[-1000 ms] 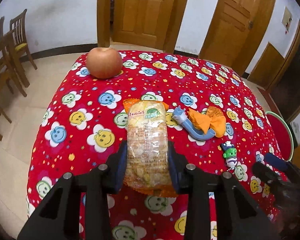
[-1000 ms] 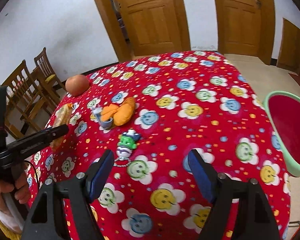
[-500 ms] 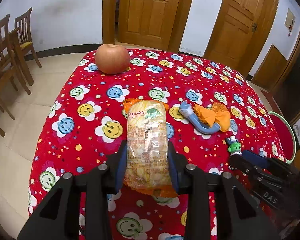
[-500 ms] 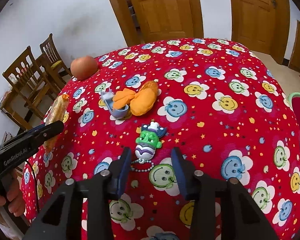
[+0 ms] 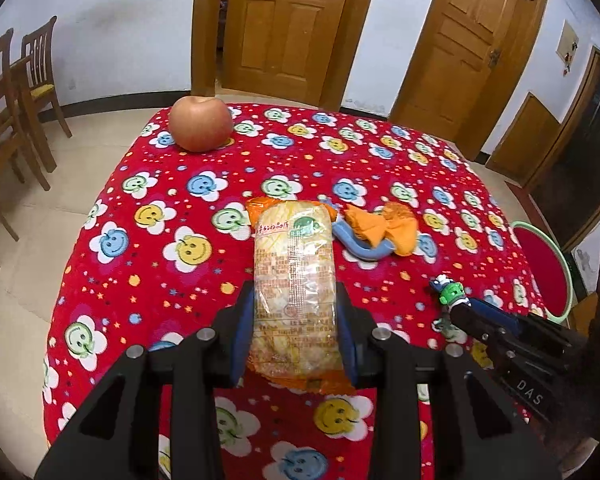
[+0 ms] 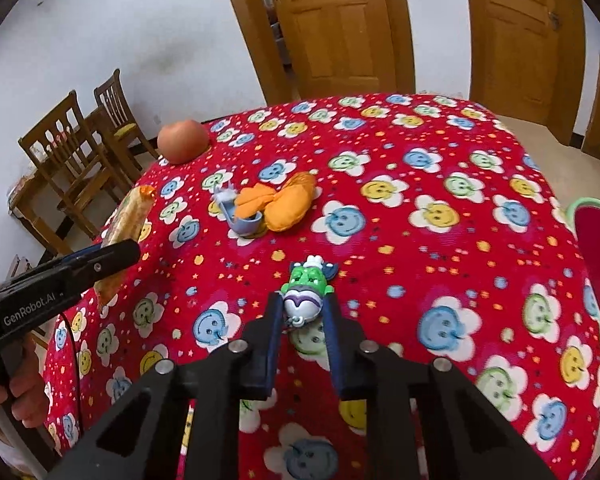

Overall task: Collect trash
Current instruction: 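Hold the bread bag in the left tool while the right tool grasps the green toy figure, then carry the bread bag and green toy over the bucket and open the right tool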

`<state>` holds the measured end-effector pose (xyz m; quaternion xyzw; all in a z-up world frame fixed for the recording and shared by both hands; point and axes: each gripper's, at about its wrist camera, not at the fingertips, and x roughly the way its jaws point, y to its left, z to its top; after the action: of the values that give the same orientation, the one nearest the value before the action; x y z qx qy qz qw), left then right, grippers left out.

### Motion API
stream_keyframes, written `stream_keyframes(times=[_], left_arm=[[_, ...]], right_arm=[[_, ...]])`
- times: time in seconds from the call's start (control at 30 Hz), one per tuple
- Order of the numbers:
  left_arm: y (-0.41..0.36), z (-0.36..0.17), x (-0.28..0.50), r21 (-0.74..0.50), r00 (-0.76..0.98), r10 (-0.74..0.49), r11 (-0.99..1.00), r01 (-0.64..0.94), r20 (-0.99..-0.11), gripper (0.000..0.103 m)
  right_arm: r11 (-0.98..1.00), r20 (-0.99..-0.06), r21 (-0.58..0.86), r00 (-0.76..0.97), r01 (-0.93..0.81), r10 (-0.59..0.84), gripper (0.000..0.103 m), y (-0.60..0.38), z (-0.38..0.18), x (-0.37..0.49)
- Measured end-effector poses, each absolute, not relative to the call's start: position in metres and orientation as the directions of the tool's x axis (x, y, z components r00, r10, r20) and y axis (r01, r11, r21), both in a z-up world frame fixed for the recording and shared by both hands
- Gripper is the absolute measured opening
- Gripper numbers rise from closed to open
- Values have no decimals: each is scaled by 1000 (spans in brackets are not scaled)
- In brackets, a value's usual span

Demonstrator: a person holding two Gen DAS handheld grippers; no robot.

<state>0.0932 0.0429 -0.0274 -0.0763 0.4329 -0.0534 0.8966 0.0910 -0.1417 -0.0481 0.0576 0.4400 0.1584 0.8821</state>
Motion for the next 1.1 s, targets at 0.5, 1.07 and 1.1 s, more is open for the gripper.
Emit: stream_keyframes(times=[0.5,1.07,1.1], left_arm=[[-4,-1,75,-235,619,-269,962,137,-738,37],[-85,23,71,-257,583,-383,922,290,-716,37],[-92,24,72,-256,580,-388,919,299,-716,37]], right_arm=[[950,-682,251,662,-187,311,22,-196,-2,51],[972,-632,234,755,-28,174,22,-289,29,26],[973,-632,233,758,-13,161,22,-296,30,26]])
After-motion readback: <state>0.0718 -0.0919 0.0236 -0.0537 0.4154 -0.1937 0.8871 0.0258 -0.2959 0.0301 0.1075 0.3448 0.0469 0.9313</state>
